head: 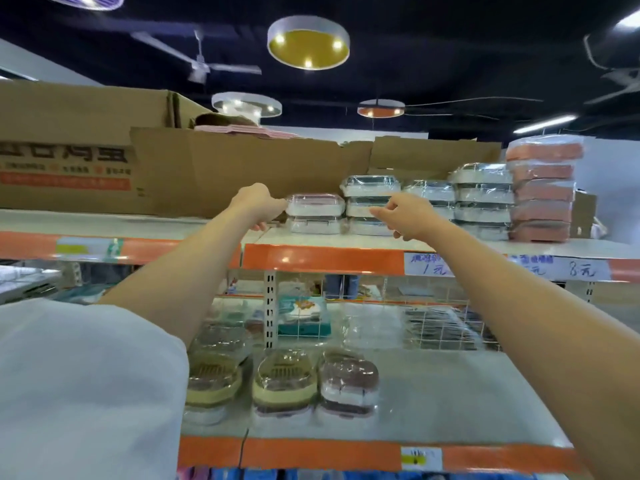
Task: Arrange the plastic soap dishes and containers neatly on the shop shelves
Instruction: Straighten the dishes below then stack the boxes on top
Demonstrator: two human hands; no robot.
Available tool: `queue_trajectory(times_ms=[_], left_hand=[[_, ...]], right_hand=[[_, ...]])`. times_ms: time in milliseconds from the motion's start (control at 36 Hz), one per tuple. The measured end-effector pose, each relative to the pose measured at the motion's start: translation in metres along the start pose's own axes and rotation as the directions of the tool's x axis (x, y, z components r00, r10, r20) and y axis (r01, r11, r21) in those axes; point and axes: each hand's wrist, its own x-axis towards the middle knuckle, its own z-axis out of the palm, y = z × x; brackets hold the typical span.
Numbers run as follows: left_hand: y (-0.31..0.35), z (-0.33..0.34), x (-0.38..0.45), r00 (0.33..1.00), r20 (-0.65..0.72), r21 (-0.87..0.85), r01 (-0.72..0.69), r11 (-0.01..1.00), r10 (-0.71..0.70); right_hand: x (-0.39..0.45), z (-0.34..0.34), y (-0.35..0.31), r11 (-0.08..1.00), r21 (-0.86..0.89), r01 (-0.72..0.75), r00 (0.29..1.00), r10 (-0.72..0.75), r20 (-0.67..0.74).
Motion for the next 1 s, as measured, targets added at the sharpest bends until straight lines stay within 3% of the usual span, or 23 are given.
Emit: queue_trajectory(times_ms=[361,528,694,833,1000], left_hand=[[0.017,0.038,0.095,0.997,-0.007,-0.012,0.071,0.997,-0.071],[0.028,0.042,0.126,0.985,0.061,0.004,0.16,0.987,-0.16],[0.03,0.06,0.144,0.962,0.138,-0.077,0.246,0.966,-0.234],[0.024,0.079,0.151,0.966,0.069,-0.162,0.259,0.952,-0.251],[0.022,0.079,0.152,0.959,0.086,-0.265,0.285,0.921,-0.272]], right_hand=[[0.098,0.009,0.06,0.984,0.133,-0.121,0.99,0.129,-0.049],[0.14,0.006,0.059,0.952,0.2,-0.23,0.97,0.242,-0.036],[0.163,0.005,0.06,0.916,0.235,-0.326,0.944,0.327,0.039],[0.169,0.012,0.057,0.889,0.275,-0.367,0.929,0.363,0.066],[0.176,0.013,0.053,0.878,0.231,-0.42,0.906,0.422,0.041]])
